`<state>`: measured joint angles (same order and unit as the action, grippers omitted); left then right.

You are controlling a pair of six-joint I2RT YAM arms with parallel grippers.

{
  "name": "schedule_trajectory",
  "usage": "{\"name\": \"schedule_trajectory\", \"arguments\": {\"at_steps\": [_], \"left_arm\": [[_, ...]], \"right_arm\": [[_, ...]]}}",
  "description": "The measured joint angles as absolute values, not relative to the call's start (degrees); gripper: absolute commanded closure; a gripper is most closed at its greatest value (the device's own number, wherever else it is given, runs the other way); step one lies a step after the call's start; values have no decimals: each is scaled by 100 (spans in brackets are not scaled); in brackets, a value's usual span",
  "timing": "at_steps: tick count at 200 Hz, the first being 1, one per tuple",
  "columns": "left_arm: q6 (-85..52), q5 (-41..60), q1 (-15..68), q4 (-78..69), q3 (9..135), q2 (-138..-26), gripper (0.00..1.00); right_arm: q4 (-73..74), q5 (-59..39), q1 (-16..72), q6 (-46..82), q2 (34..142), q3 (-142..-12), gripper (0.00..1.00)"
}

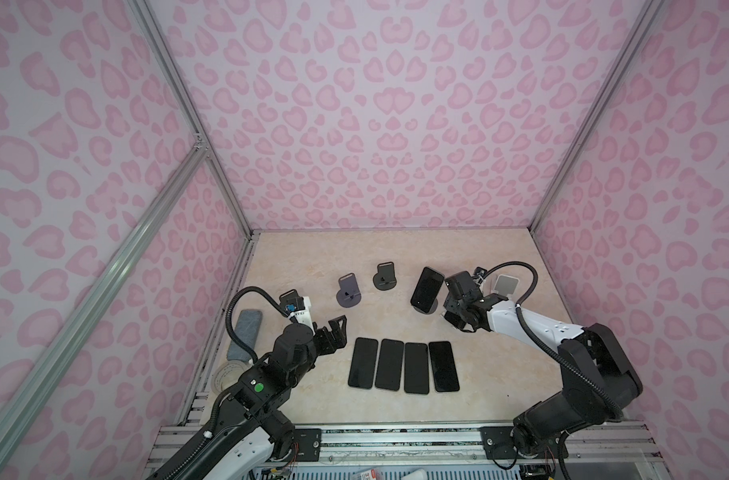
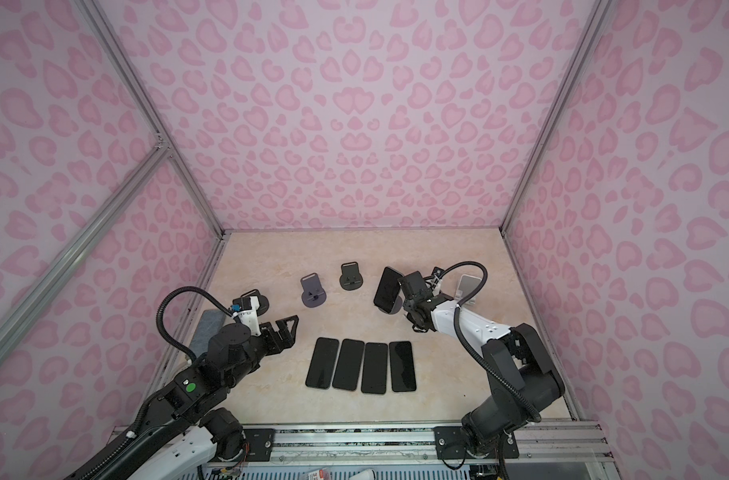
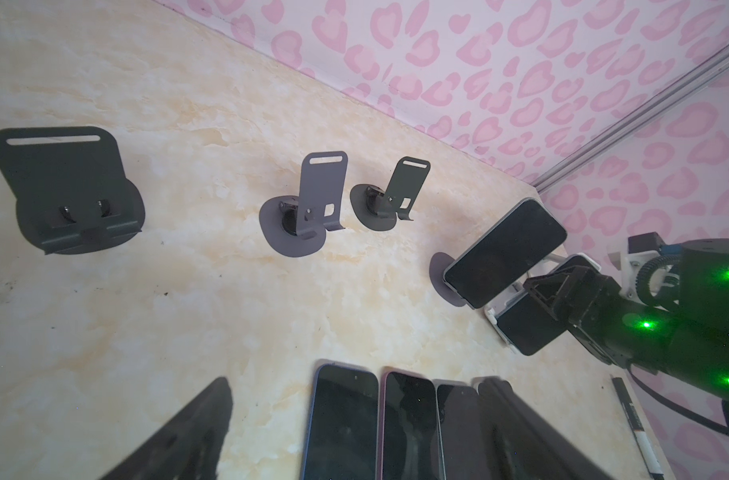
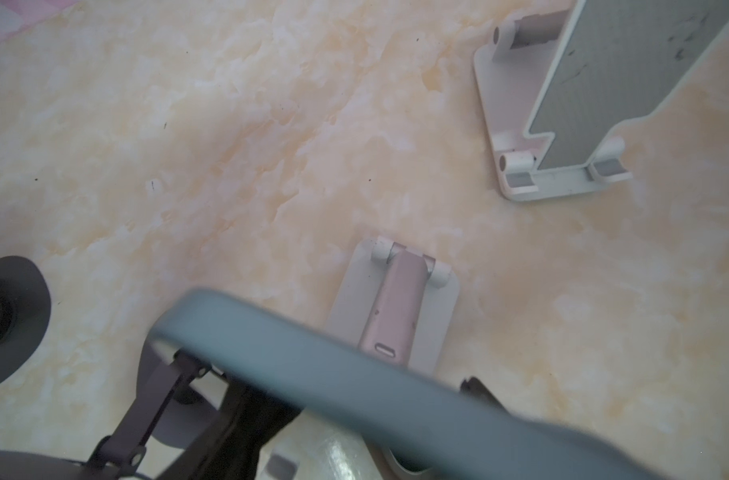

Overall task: Remove the phone from the phone stand
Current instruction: 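Carry the grey-green phone toward the flat phones near the robot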

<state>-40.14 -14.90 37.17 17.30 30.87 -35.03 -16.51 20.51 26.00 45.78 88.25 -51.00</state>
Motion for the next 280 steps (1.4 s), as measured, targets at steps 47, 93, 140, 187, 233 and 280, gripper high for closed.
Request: {"name": "schedule_trajectory", "arguments": {"at_steps": [47,93,140,187,233,280], "left_arm": [[-4007,-1481,3717,1721,3107,-3496,5],[-4010,-1474,3719,1723,3105,-3542,5],[-4014,-1474,3719,1721,3037,-3435,5],[-4014,-1452,3719,1719,3033,-3479,5],[-4014,-1452,3719,1706,3030,-3435,5],[-4007,-1387,3719,1702,3120,-3621,5]], "right_arm": [[-1197,1645,2331,3977,8436,-4593,29],[-1105,1367,2274,3612,8514,-4650,33],[-1341,1205,2187,3387,8259,-4683,35],[-1452,1076,2091,3420,8442,-4748,22],[-1826,1516,2231,4032,8525,-4965,11],[-2161,2394,2681,4836,8849,-5483,10]]}}
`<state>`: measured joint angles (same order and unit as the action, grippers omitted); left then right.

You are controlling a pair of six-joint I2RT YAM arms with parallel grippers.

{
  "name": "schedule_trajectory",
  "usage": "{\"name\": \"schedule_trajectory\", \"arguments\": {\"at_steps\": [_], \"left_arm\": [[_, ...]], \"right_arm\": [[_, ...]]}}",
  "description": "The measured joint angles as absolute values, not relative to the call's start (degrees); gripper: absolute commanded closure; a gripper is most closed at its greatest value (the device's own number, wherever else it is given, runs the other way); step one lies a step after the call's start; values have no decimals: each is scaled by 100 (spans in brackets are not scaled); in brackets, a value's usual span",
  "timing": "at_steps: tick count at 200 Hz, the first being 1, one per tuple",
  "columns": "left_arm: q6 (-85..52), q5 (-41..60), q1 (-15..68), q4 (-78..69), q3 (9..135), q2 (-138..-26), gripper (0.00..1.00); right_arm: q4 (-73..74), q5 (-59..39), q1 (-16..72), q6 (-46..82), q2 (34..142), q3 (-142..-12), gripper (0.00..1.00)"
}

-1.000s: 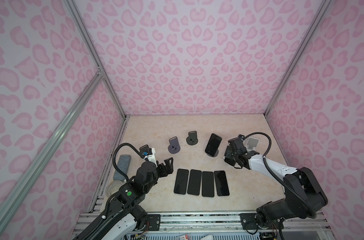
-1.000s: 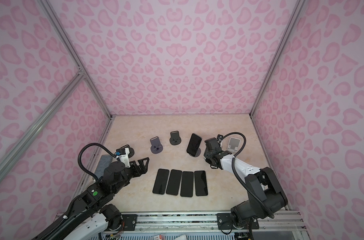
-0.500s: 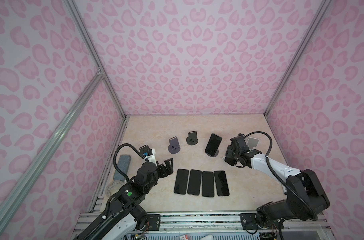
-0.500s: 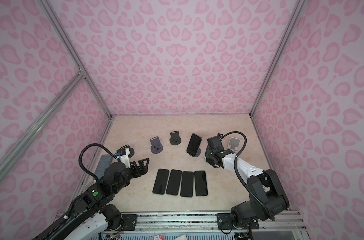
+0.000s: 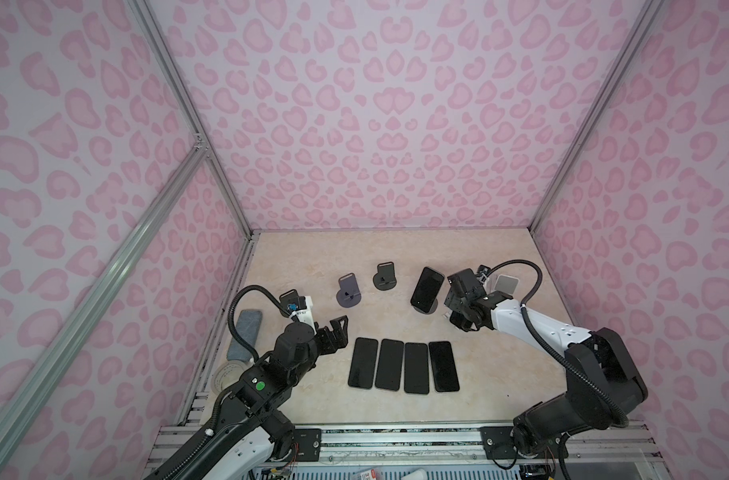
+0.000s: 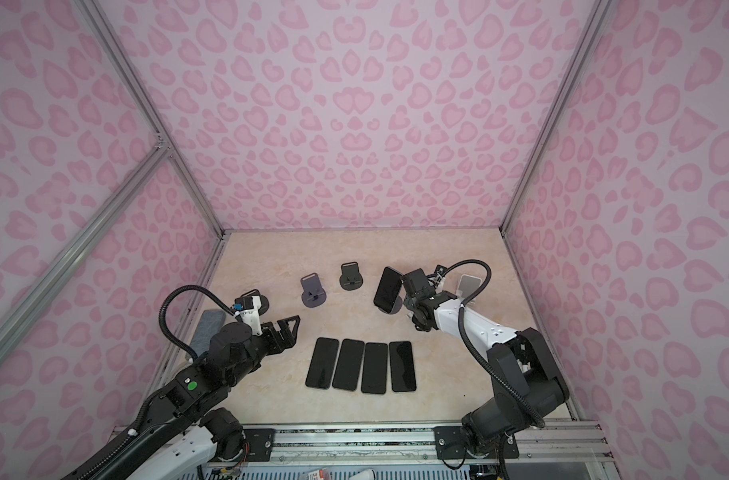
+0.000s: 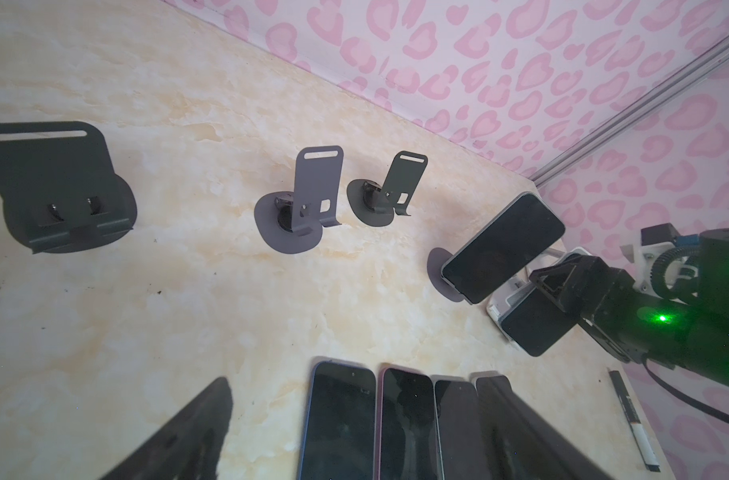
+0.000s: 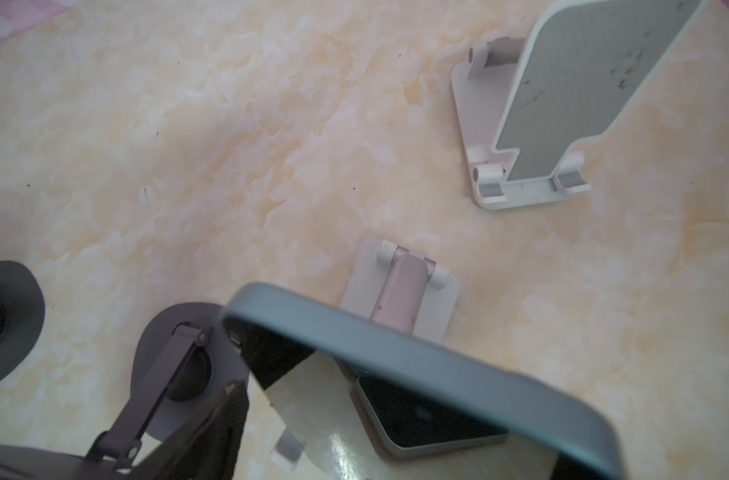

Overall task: Remove the phone from the phone stand
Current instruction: 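Carry the grey-green phone toward the flat phones near the robot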

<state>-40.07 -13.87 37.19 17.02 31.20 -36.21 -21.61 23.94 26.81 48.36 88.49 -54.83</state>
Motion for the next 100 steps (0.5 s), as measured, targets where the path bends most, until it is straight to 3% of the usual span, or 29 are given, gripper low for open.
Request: {"name": "schedule_trajectory", "arguments": {"at_steps": [51,100], "left_arm": [[-3983,-1328,3719,1702,3138,-3647,5],[-3944,-1328,3715,1702,3138,-3632,5]], "right_arm": [[-2467,3173,2799,5642,9115,-5682,15],[-2392,3297,2786,5848,9214,-5492,23]]}}
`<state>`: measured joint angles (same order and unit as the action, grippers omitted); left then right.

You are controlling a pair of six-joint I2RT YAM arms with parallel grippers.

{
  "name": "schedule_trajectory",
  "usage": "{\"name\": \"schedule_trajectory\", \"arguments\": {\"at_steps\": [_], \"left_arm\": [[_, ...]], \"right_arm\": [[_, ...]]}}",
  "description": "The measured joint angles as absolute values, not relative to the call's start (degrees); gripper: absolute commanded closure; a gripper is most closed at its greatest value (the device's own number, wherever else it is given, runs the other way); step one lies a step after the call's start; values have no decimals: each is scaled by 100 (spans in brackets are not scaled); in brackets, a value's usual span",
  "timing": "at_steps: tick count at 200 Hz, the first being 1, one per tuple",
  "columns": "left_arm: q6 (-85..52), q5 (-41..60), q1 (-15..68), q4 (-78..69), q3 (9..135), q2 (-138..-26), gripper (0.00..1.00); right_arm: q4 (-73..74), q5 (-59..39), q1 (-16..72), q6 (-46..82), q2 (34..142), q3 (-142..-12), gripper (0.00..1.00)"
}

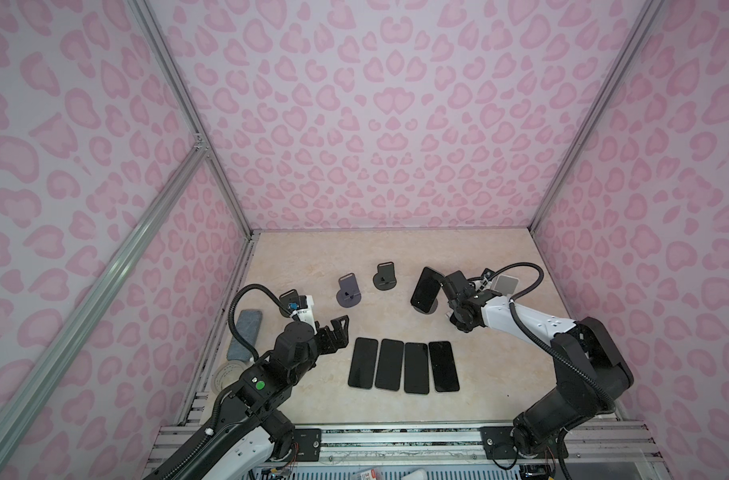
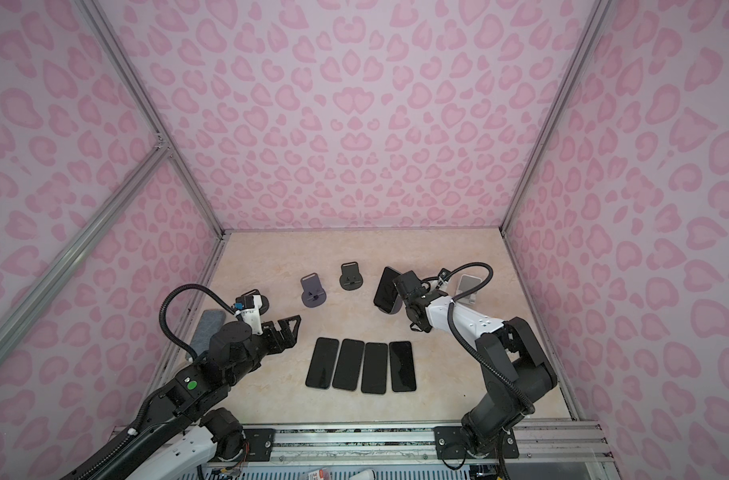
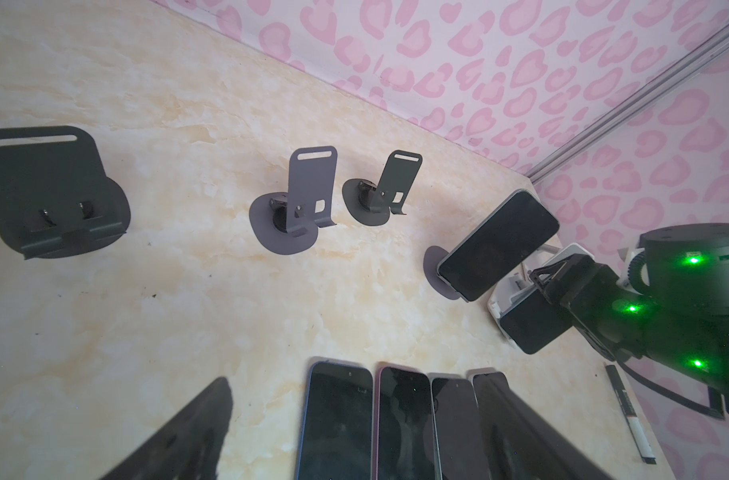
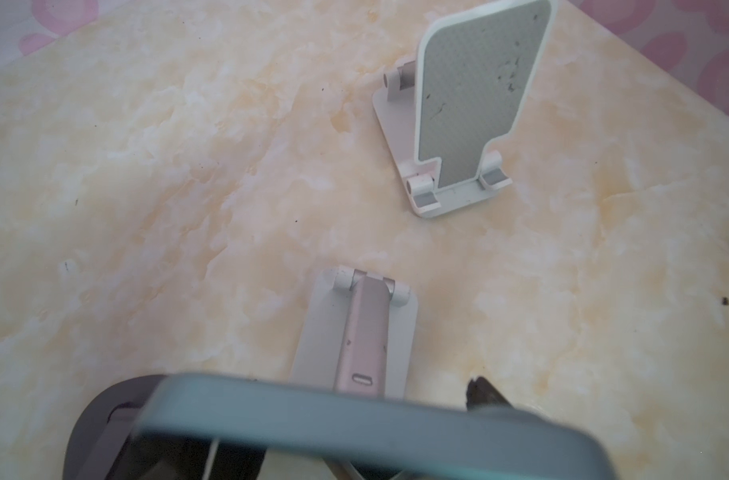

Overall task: Remove the phone from the phone stand
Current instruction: 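Carry the grey-green phone toward the flat phones near the robot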

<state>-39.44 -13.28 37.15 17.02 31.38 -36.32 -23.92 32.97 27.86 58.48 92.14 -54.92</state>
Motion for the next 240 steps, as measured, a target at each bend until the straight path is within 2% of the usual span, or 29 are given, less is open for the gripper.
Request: {"name": "schedule_trajectory", "arguments": {"at_steps": [72,180,240], "left_arm": [[-3944,-1326,3712,1704,3138,-3686,5],[-3951,-1221,3712,1649,3179,-3774,5],[-3953,-1184,3712,1619,3218,-3883,5]], "right_arm": [[-1894,3380,2803,6036,9032,-5078,36],[-1057,2576,2657,4847,8055,-4252,40],[-1271,2250,2644,4383,7467,-4257,41]]}}
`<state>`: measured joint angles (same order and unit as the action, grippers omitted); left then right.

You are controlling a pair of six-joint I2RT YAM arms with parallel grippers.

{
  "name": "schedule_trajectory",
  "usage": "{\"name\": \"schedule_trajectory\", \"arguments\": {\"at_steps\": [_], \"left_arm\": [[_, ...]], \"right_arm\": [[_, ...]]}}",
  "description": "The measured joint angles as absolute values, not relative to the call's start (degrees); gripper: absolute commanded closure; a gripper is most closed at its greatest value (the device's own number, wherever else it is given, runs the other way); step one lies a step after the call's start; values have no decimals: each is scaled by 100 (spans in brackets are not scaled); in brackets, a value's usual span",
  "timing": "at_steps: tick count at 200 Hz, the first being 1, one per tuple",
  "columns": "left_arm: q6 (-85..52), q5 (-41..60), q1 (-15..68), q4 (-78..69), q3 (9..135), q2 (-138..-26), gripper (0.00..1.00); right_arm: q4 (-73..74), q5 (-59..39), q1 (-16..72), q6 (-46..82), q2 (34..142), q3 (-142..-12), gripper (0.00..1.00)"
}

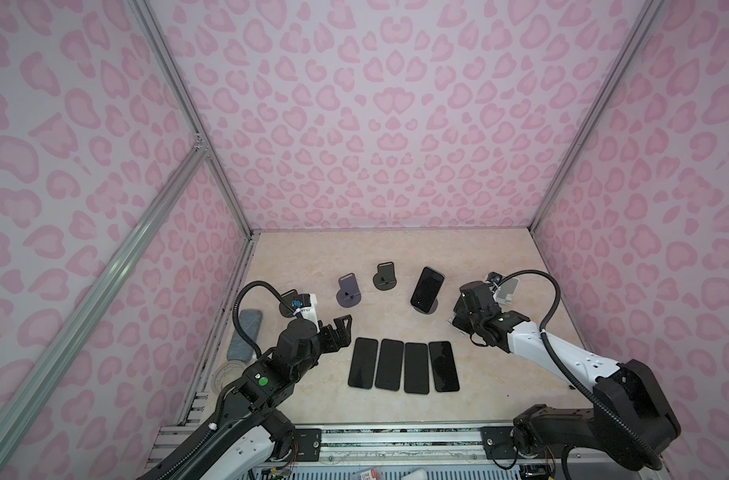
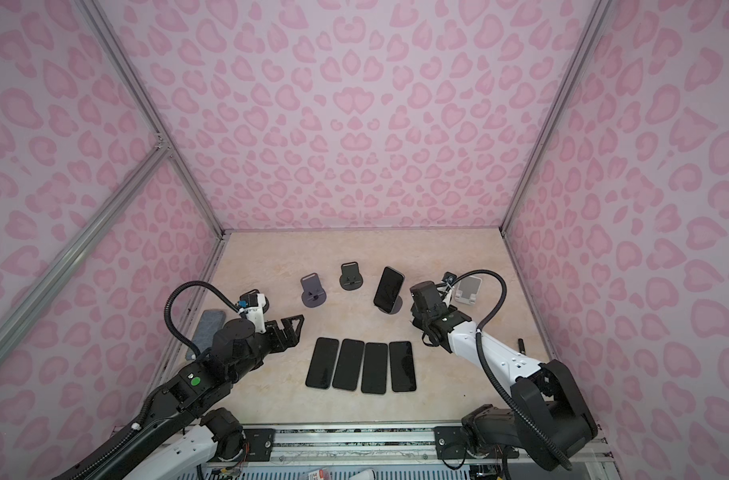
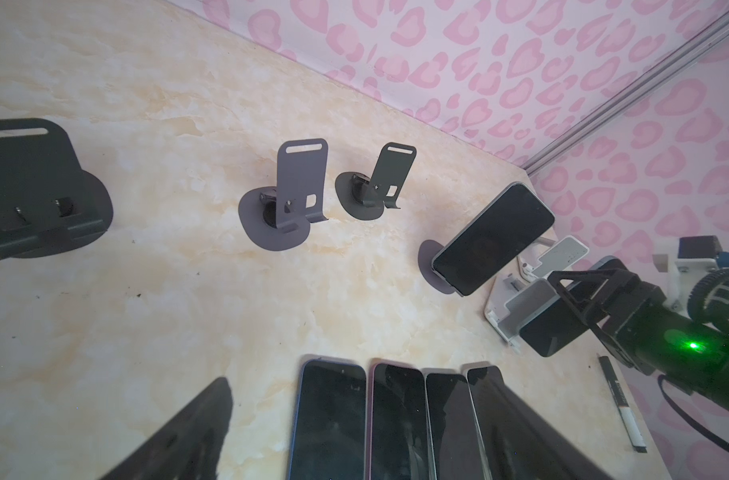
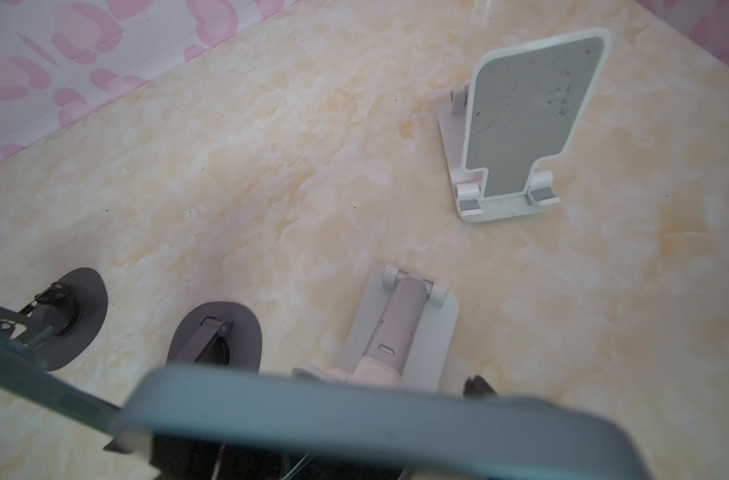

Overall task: Remove the phone from the phone stand
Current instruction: 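Carry the grey-green phone toward the flat phones near the robot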

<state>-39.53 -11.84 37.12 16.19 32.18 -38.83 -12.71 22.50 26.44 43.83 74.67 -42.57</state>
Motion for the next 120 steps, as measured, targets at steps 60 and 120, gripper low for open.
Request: {"name": "schedule_trajectory", "arguments": {"at_steps": [60,120], "left_arm": [[-3968,-1186,3712,1614,3234,-3920,5],[-4010,-1225,3712,1621,3214,-3828,5]], "right_arm": [[-1590,1828,2738,4093,7022,-4270,41],[-1966,1785,3155,4097,6976,-4423,41]]}}
